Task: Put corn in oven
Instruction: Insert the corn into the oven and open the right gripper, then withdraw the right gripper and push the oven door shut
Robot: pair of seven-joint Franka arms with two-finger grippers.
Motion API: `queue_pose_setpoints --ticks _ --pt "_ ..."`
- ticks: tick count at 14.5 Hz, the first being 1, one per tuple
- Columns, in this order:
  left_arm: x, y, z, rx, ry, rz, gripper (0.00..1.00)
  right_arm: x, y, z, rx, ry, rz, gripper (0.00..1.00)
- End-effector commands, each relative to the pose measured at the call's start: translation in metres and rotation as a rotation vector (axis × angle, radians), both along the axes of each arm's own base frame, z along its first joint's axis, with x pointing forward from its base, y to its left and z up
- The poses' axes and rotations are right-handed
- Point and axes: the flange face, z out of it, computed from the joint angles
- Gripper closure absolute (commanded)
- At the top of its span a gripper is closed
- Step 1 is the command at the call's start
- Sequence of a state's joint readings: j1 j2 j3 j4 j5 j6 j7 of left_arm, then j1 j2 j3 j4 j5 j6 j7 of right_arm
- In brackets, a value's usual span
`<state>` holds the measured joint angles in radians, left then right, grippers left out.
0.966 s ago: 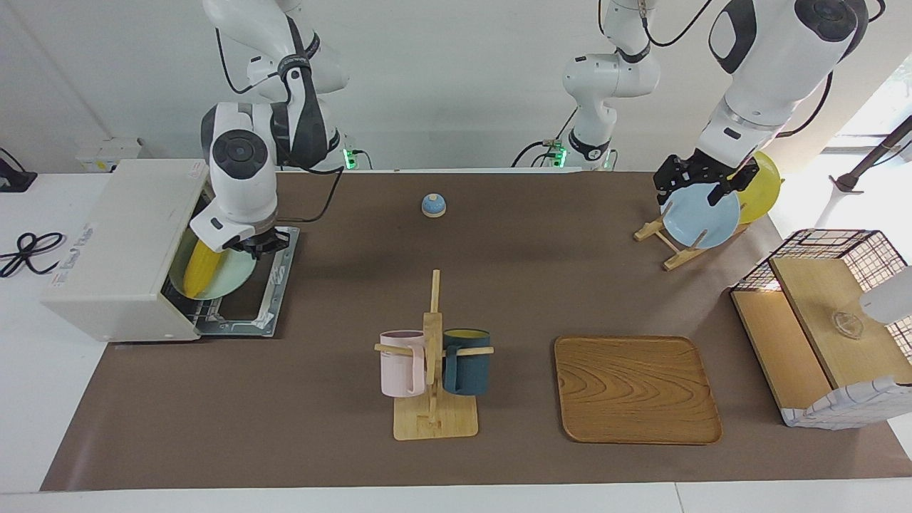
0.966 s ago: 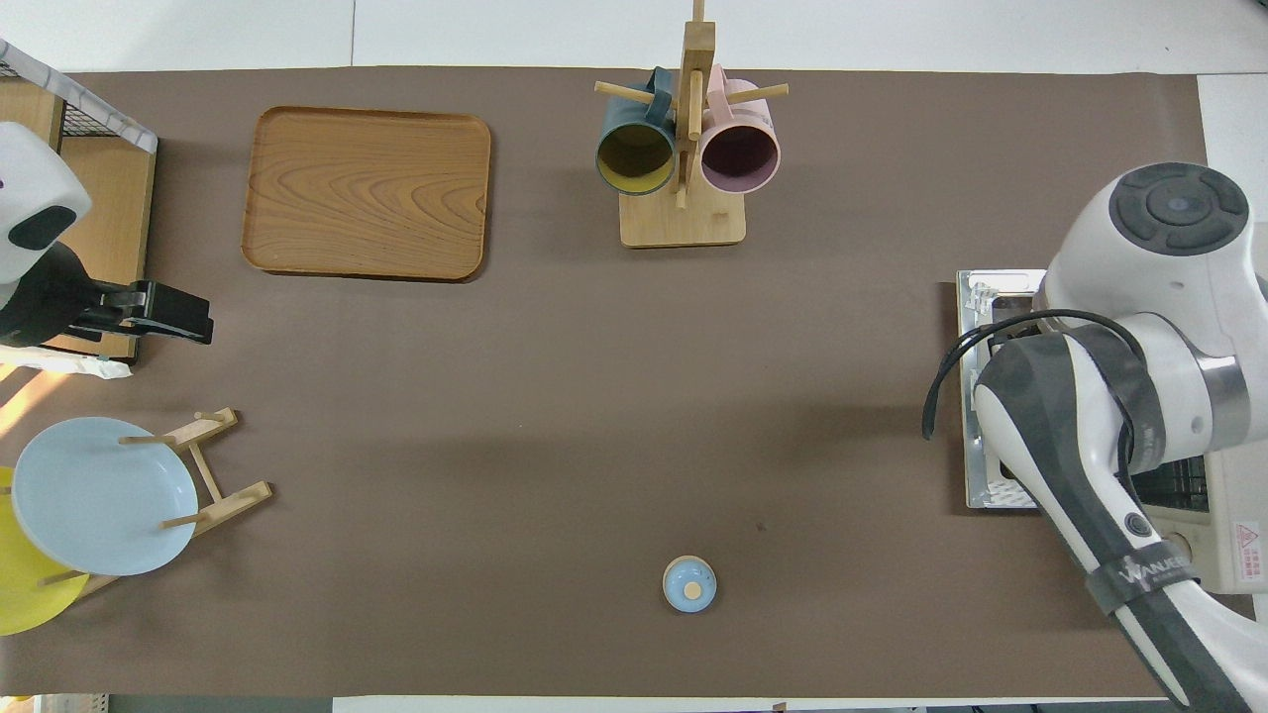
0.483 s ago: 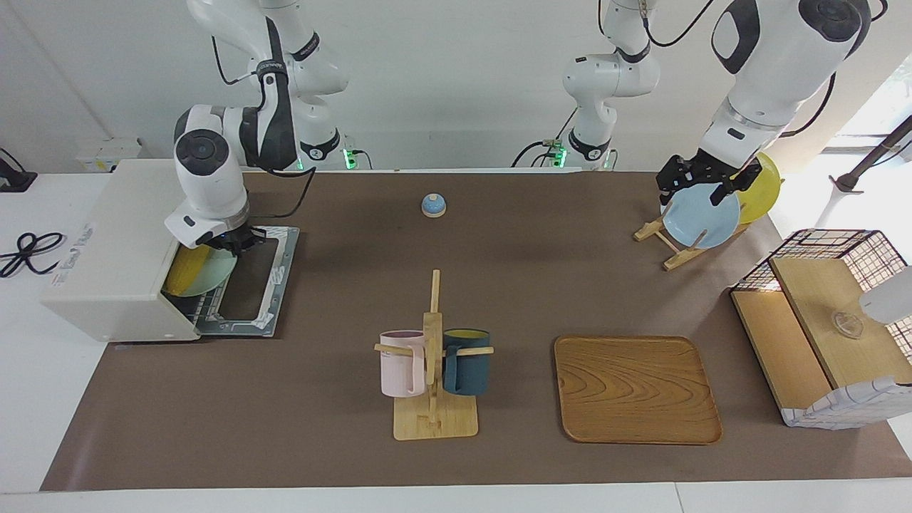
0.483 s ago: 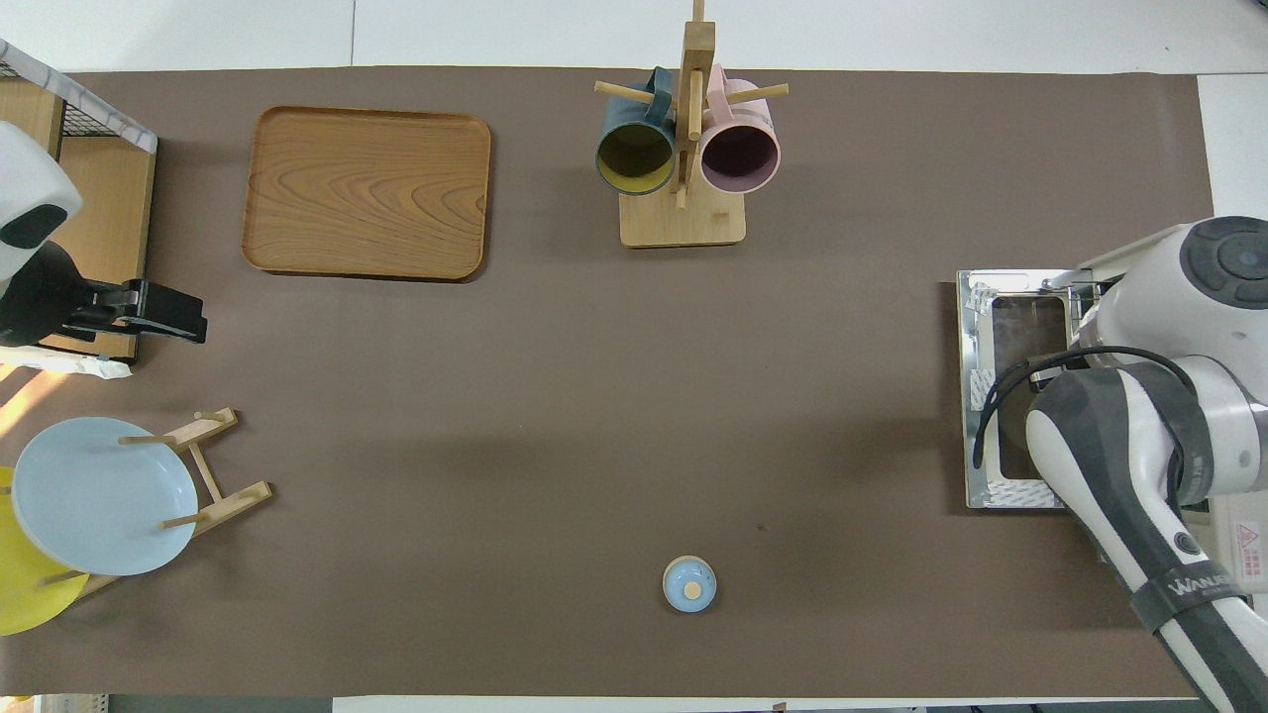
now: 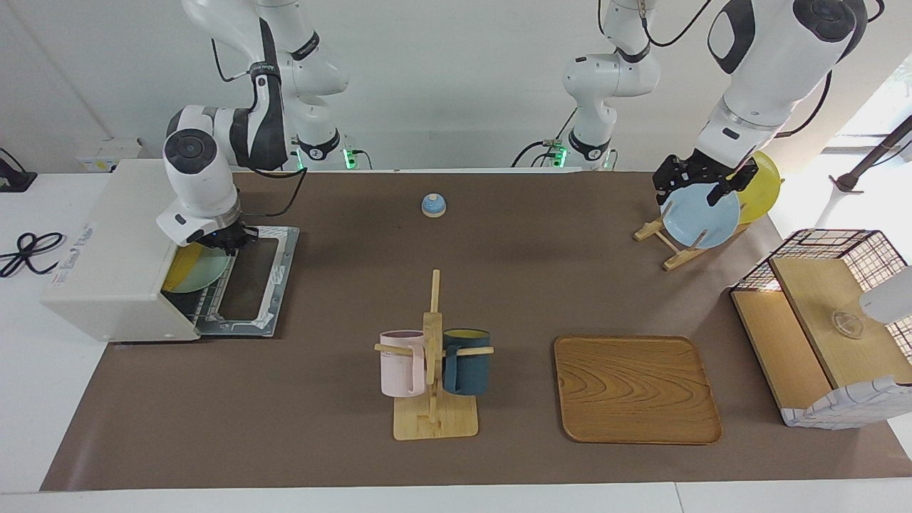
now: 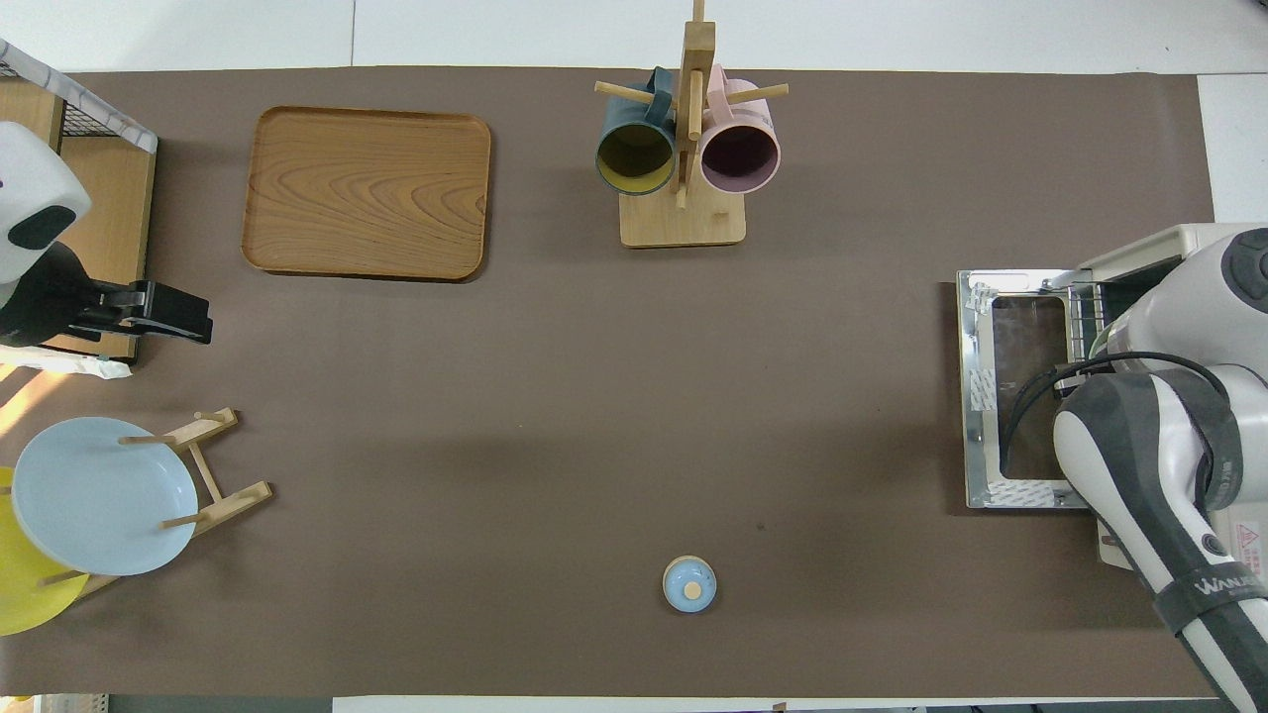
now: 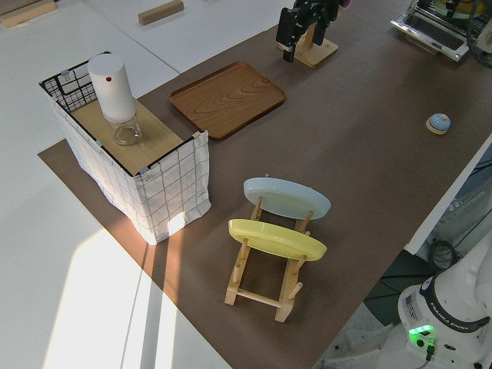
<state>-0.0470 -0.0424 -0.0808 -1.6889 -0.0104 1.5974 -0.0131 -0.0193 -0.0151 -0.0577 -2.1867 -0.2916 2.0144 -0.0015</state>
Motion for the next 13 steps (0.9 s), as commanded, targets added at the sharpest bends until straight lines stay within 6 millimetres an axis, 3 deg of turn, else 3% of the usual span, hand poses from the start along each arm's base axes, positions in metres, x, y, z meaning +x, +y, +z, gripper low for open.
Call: queue_pose_setpoints --ticks 1,7,8,11,13 --pt "0.001 0.002 0.001 0.021 -0.007 -0.014 0.00 -0.008 -0.003 0.000 0.014 -0.014 0.005 0.87" --pt "0.000 0.008 0.002 0.022 -0.004 0.001 0.00 -0.002 0.004 0.004 0.033 -0.022 0.000 0.80" --pt "0.000 0.008 0.002 0.022 -0.004 0.003 0.00 0.004 0.010 0.012 0.039 -0.031 0.002 0.80" --pt "0.000 0.007 0.002 0.022 -0.004 0.000 0.00 0.022 0.052 0.027 0.078 -0.032 0.015 0.77" --pt "0.000 0.007 0.002 0.022 -0.004 0.000 0.00 0.023 0.078 0.021 0.090 -0.073 -0.014 1.00"
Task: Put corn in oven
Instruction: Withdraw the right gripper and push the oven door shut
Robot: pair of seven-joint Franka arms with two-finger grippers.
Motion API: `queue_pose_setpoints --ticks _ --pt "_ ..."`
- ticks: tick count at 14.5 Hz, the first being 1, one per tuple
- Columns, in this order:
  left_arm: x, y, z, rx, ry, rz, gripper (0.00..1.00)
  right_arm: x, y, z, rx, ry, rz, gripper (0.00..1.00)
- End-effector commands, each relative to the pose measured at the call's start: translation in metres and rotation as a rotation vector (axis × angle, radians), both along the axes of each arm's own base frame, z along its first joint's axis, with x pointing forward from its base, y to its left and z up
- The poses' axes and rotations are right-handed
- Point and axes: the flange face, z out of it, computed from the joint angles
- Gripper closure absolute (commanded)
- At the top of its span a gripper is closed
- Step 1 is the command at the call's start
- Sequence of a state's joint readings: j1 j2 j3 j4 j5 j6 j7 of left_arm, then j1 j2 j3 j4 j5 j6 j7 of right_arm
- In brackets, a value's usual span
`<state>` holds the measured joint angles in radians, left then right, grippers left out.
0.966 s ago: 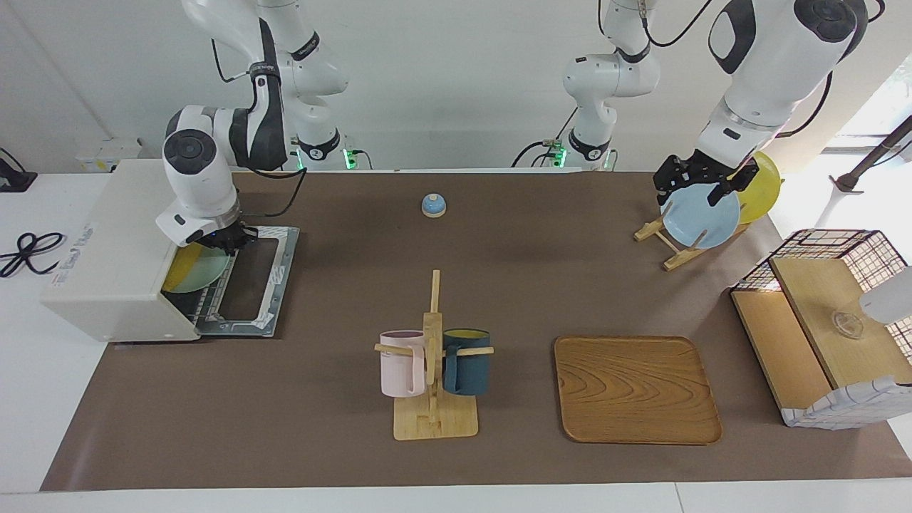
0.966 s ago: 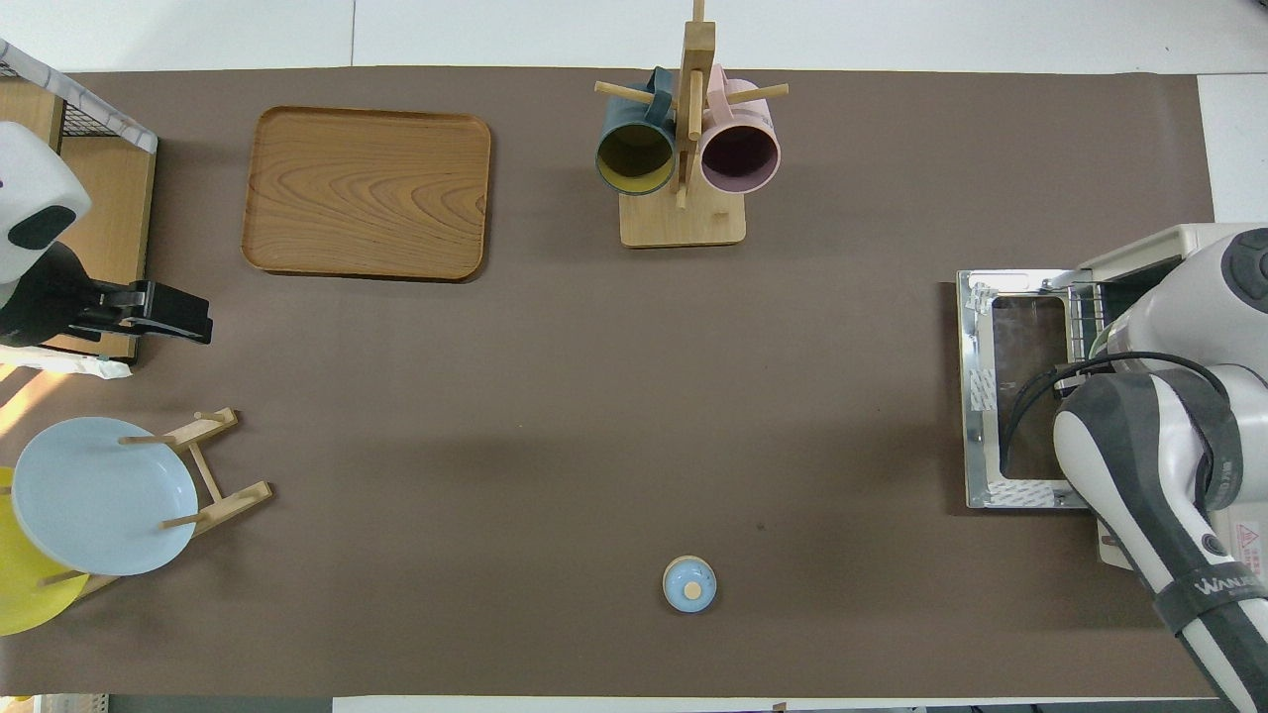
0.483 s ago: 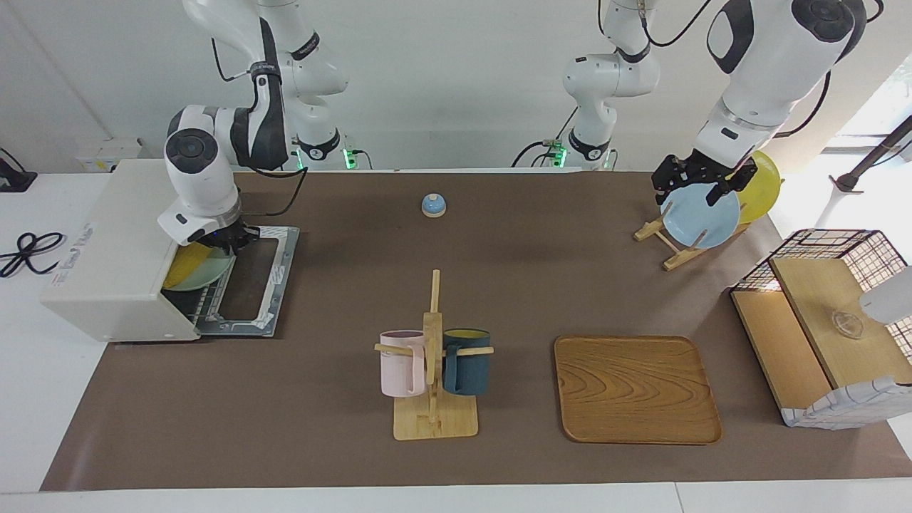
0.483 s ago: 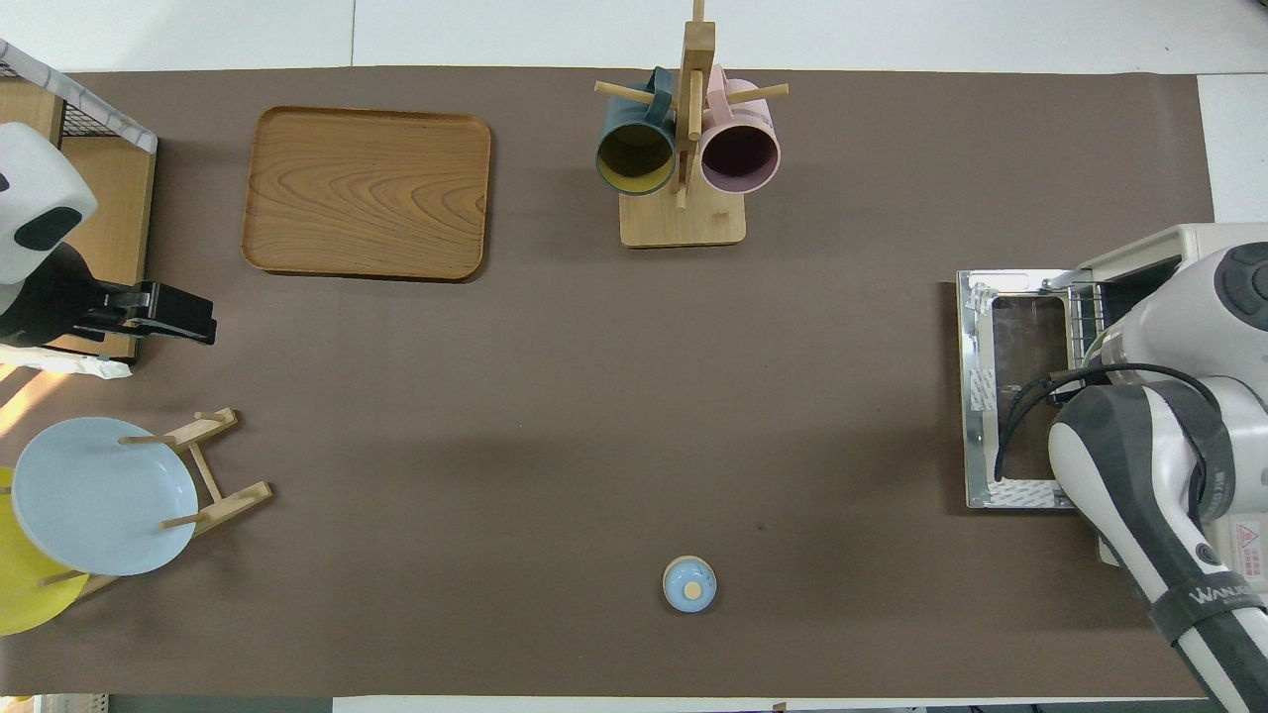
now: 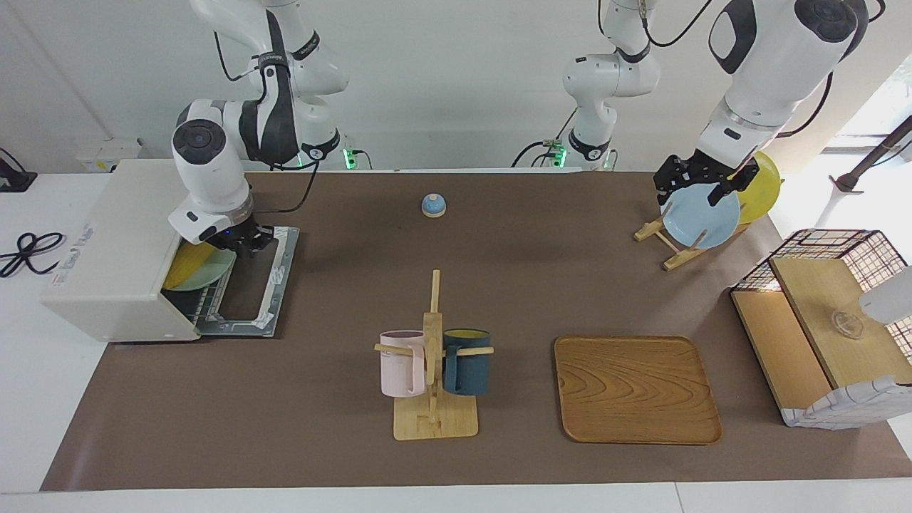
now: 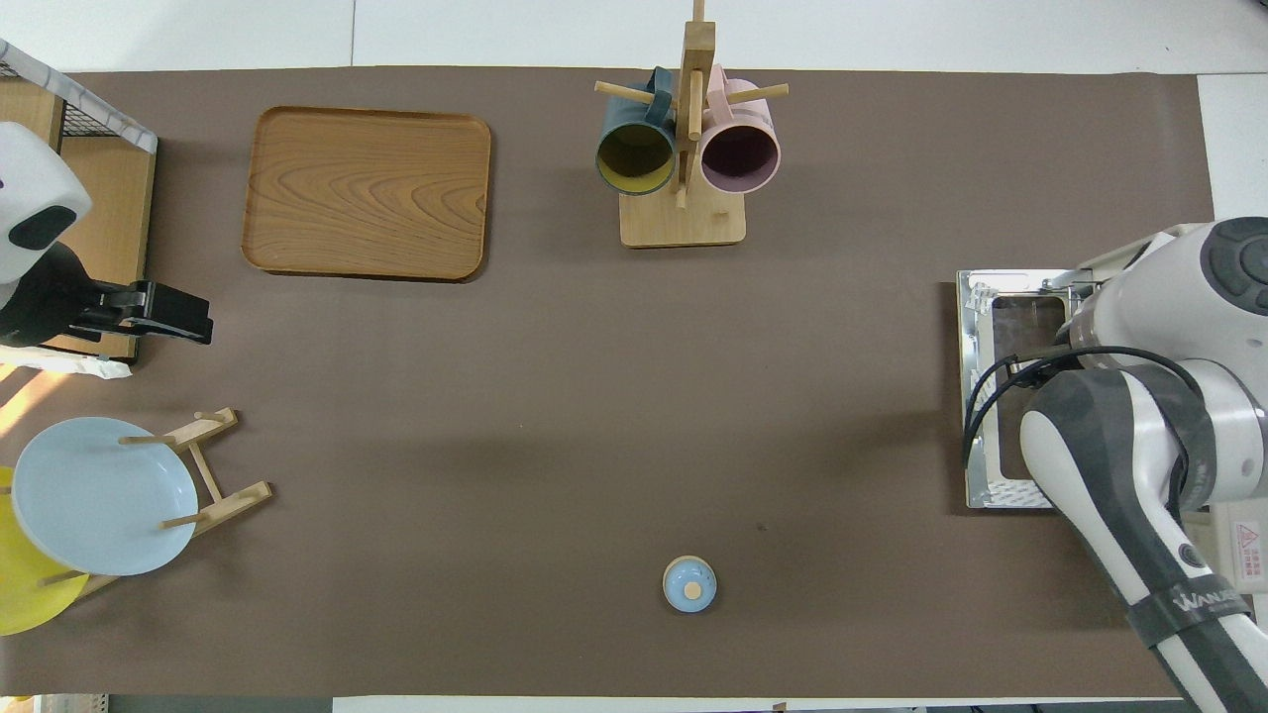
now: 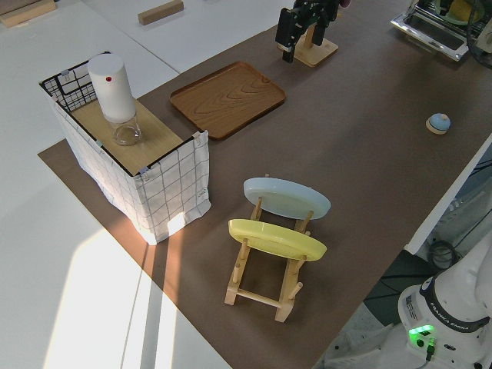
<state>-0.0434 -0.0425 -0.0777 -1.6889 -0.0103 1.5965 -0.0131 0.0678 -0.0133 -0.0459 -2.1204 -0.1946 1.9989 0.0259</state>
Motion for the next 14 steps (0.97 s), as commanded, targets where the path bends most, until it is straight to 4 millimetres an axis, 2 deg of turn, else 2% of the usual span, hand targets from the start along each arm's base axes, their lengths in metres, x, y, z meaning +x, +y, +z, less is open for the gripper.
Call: queue_pose_setpoints --ticks 1,3,7,9,12,14 --pt "-0.001 0.003 0.003 0.022 -0.007 -0.007 0.00 0.001 0.039 -0.019 0.020 -0.031 -0.040 1.00" --pt "-0.001 0.003 0.003 0.022 -0.007 -0.007 0.00 -0.003 0.056 -0.049 0.025 -0.055 -0.075 1.00" --pt "-0.001 0.003 0.002 0.022 -0.005 -0.007 0.00 0.002 0.051 -0.087 0.031 -0.055 -0.084 1.00" --pt "-0.001 0.003 0.002 0.022 -0.005 -0.007 0.00 0.003 0.048 -0.093 0.034 -0.060 -0.083 1.00" --pt "-0.001 0.003 0.003 0.022 -0.007 -0.007 0.00 -0.002 0.030 -0.107 0.033 -0.041 -0.100 1.00" --pt "-0.001 0.003 0.002 0.022 -0.005 -0.007 0.00 -0.005 0.025 -0.110 0.039 -0.048 -0.099 1.00"
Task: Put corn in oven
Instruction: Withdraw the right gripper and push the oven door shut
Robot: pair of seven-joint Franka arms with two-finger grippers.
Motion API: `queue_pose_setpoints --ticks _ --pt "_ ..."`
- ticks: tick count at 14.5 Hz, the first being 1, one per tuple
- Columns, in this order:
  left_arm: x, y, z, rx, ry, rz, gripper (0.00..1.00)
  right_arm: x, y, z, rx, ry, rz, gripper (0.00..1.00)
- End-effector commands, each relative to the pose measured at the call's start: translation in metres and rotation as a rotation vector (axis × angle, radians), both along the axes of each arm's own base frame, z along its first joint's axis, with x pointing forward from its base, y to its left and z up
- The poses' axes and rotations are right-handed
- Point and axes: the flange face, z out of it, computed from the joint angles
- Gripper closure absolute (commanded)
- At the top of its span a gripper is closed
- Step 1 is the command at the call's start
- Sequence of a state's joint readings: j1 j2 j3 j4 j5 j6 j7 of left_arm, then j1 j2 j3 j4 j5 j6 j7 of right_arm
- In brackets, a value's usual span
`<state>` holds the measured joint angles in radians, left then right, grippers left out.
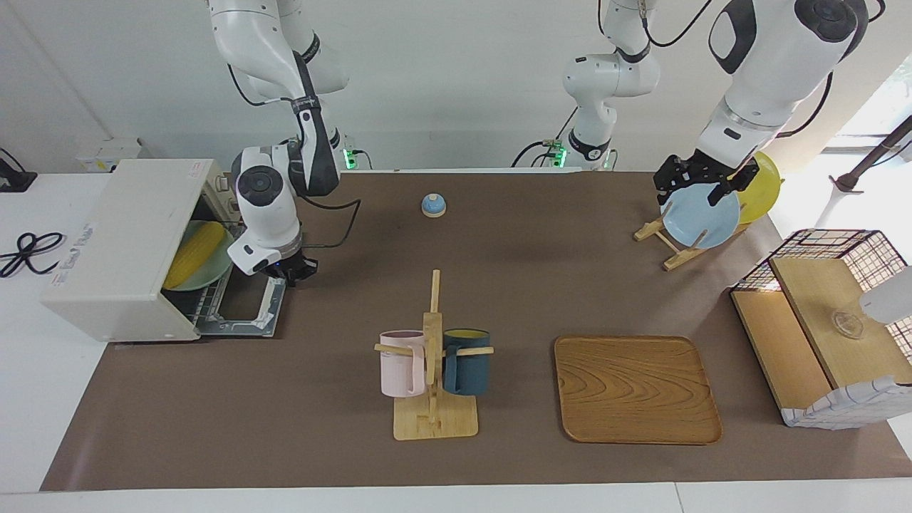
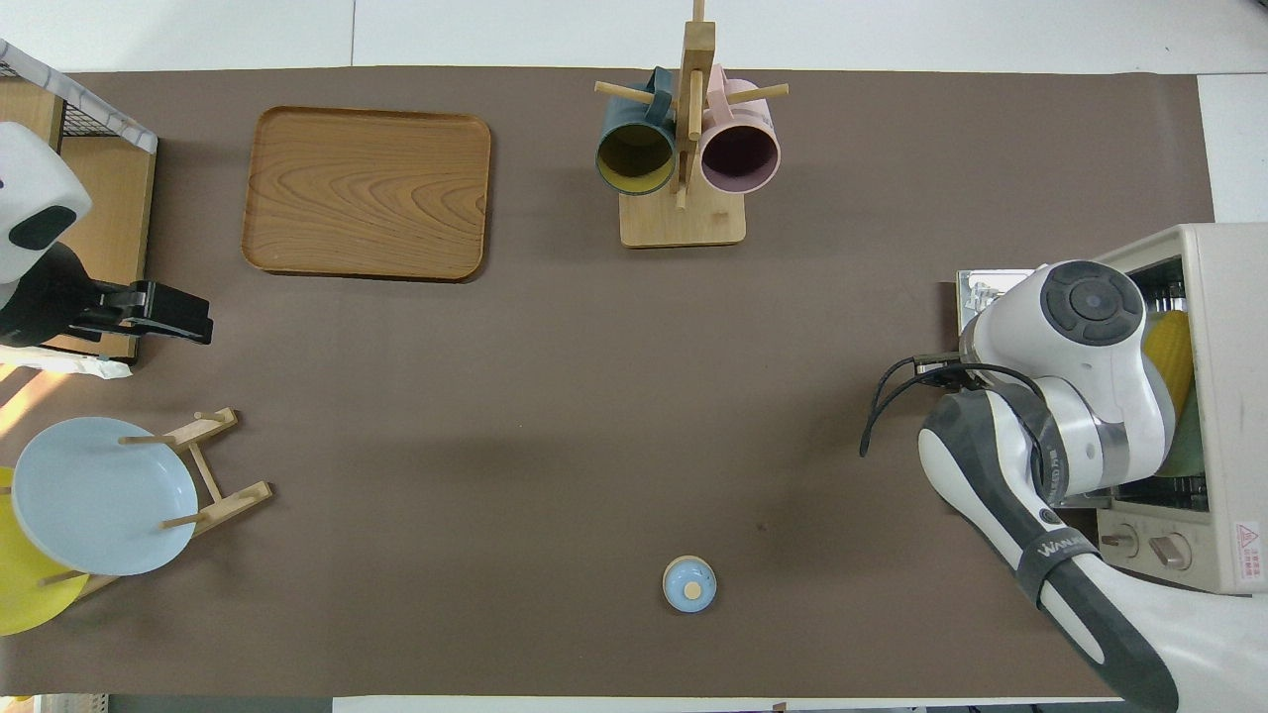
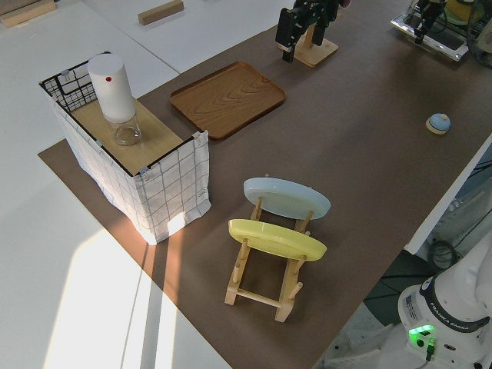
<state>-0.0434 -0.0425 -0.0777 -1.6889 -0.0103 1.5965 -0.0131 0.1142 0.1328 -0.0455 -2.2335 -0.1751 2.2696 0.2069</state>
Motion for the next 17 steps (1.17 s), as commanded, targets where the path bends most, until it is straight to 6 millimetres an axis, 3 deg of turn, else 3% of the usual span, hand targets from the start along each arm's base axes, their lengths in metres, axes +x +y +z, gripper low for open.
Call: queue_pose_setpoints --ticks 1,4,5,8,10,14,17 --pt "-0.001 0.003 0.002 0.022 -0.005 -0.007 0.00 -0.007 -0.009 -0.007 0.016 -0.016 0.006 1.00" --pt "-0.001 0.003 0.002 0.022 -0.005 -0.007 0.00 -0.005 -0.009 -0.004 0.012 -0.009 0.033 1.00" --pt "-0.001 0.003 0.002 0.022 -0.005 -0.007 0.00 0.002 -0.011 0.007 0.001 -0.006 0.048 1.00" --pt "-0.001 0.003 0.002 0.022 -0.005 -0.007 0.00 0.026 -0.022 0.064 -0.020 0.065 0.105 1.00" --pt "-0.001 0.003 0.002 0.022 -0.005 -0.007 0.00 0.033 -0.042 0.100 -0.024 0.098 0.117 1.00" --pt "-0.001 0.003 0.003 0.022 -0.007 -0.007 0.00 0.021 -0.090 0.133 -0.006 0.124 0.153 1.00" --pt "-0.001 0.003 0.002 0.022 -0.005 -0.007 0.00 0.011 -0.102 0.153 -0.002 0.130 0.172 1.00"
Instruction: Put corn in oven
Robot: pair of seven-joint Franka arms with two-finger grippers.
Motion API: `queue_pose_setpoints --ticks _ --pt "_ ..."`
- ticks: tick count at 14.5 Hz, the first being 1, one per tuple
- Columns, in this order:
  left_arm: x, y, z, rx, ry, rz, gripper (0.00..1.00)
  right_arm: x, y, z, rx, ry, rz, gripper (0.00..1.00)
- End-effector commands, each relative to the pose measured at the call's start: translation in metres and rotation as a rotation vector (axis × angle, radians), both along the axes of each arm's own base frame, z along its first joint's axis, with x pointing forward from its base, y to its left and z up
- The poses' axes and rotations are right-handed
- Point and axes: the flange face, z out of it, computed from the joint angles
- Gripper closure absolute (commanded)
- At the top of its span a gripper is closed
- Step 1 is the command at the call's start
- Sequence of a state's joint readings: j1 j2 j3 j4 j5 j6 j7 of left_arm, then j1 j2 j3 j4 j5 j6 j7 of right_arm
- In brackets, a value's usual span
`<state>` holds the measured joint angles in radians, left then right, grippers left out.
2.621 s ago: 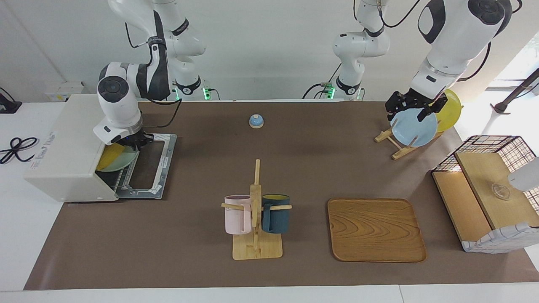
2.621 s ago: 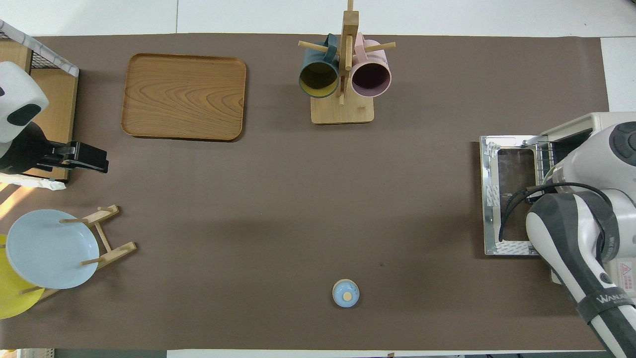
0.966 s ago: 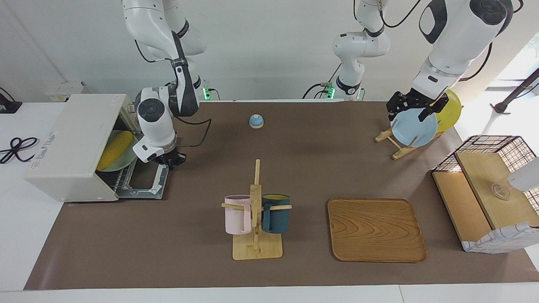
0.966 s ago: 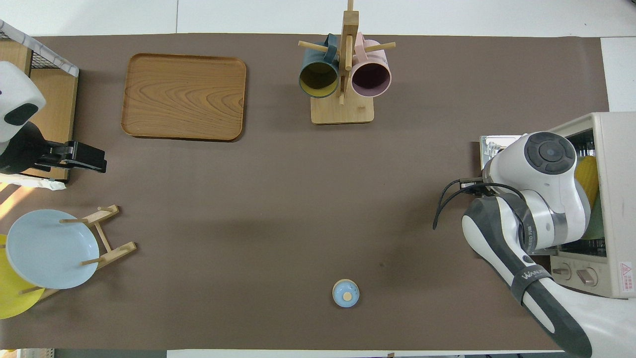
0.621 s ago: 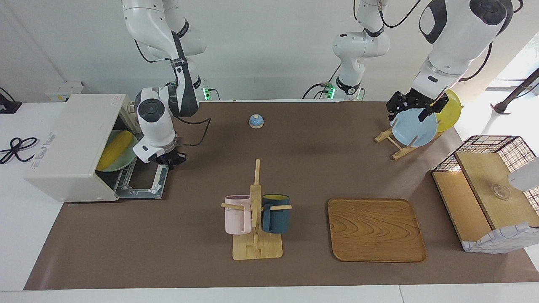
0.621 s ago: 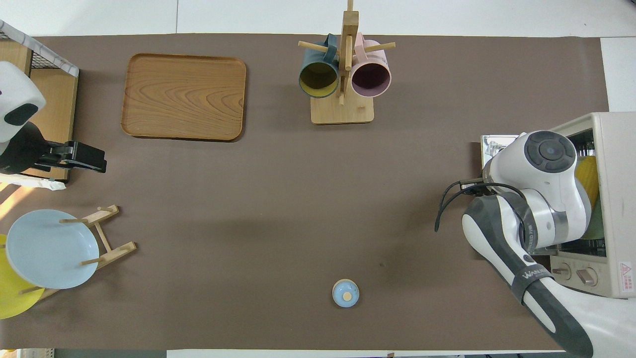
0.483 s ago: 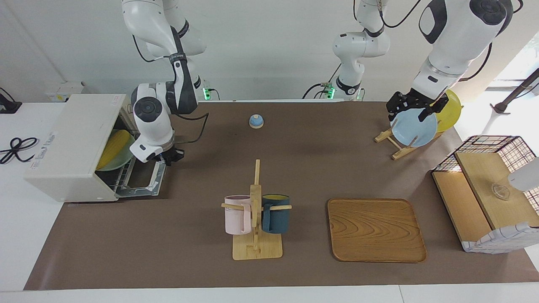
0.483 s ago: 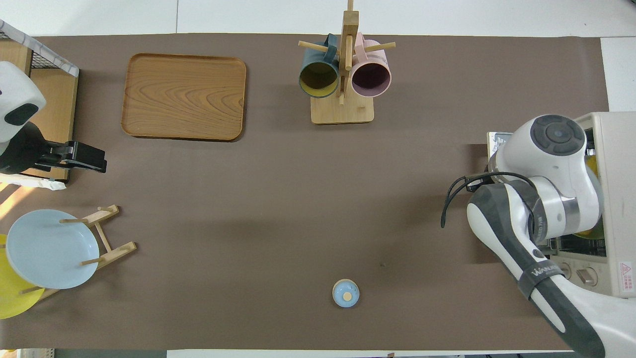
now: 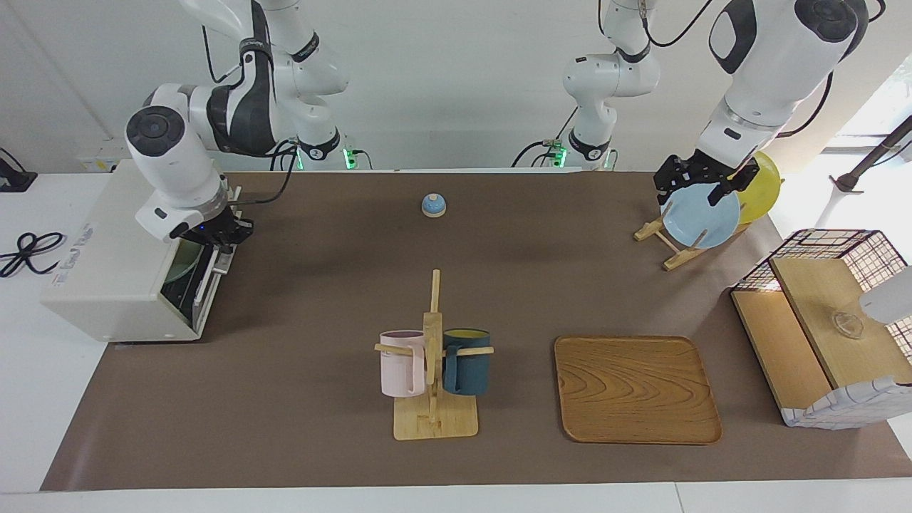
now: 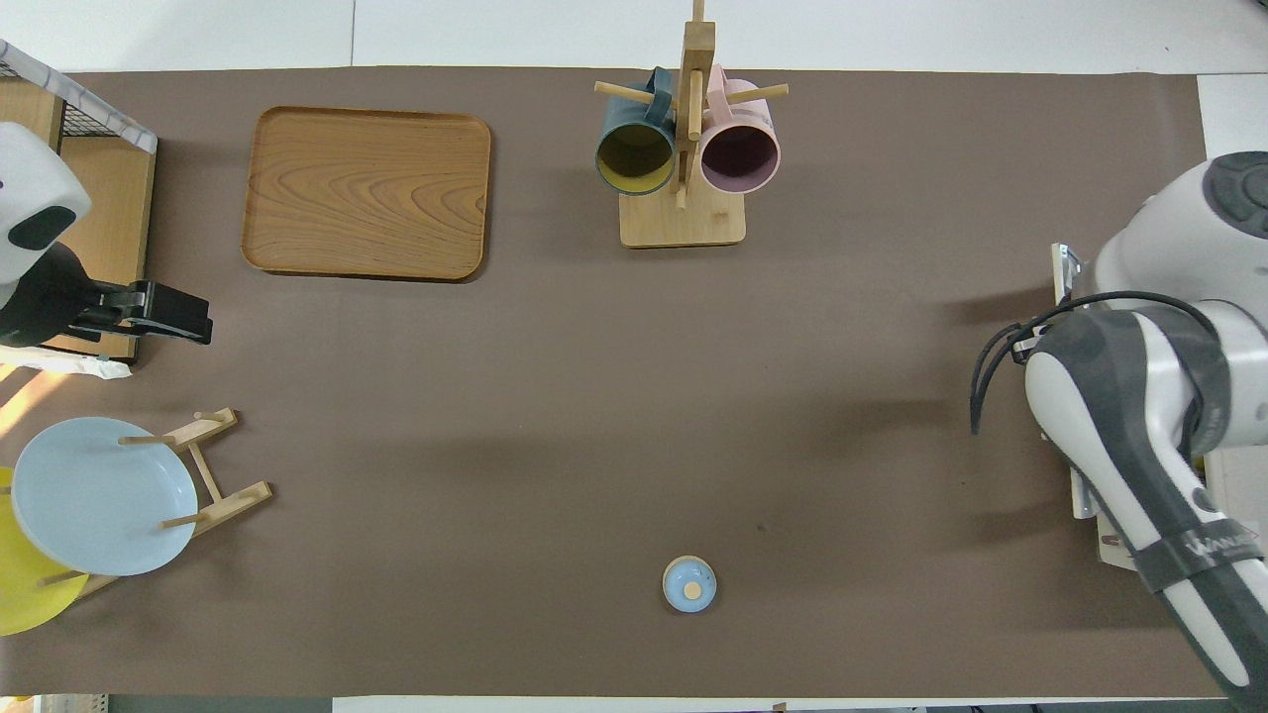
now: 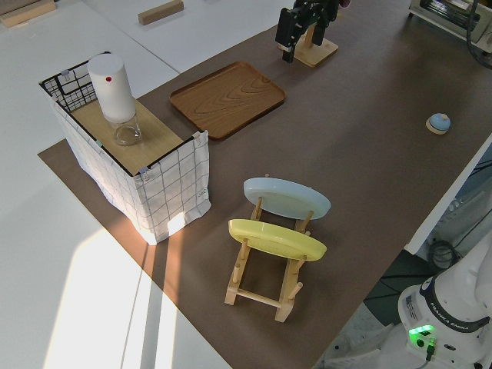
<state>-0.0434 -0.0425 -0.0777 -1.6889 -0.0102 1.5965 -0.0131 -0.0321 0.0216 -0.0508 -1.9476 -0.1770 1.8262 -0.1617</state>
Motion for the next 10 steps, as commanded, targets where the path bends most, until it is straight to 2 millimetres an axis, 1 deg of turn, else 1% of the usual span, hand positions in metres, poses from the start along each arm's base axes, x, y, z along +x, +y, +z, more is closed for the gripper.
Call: queue_pose_setpoints --ticks 1,2,4,6,9,10 --pt "-0.001 0.003 0.003 0.022 -0.007 -0.007 0.00 -0.009 -0.014 0.008 -0.011 0.030 0.049 1.00" --pt "-0.001 0.003 0.002 0.022 -0.005 -0.007 0.00 -0.014 -0.024 0.013 -0.008 0.037 0.043 1.00" --pt "-0.001 0.003 0.002 0.022 -0.005 -0.007 0.00 -0.021 -0.024 0.027 -0.009 0.037 0.047 1.00" --pt "-0.001 0.003 0.003 0.022 -0.007 -0.007 0.00 -0.024 -0.024 0.046 -0.014 0.049 0.058 1.00" --pt "-0.001 0.003 0.002 0.022 -0.005 -0.007 0.00 -0.017 -0.007 0.085 0.005 0.042 0.051 1.00" --pt "-0.001 0.003 0.002 0.022 -0.005 -0.007 0.00 -0.013 0.005 0.097 0.042 0.021 0.056 0.95"
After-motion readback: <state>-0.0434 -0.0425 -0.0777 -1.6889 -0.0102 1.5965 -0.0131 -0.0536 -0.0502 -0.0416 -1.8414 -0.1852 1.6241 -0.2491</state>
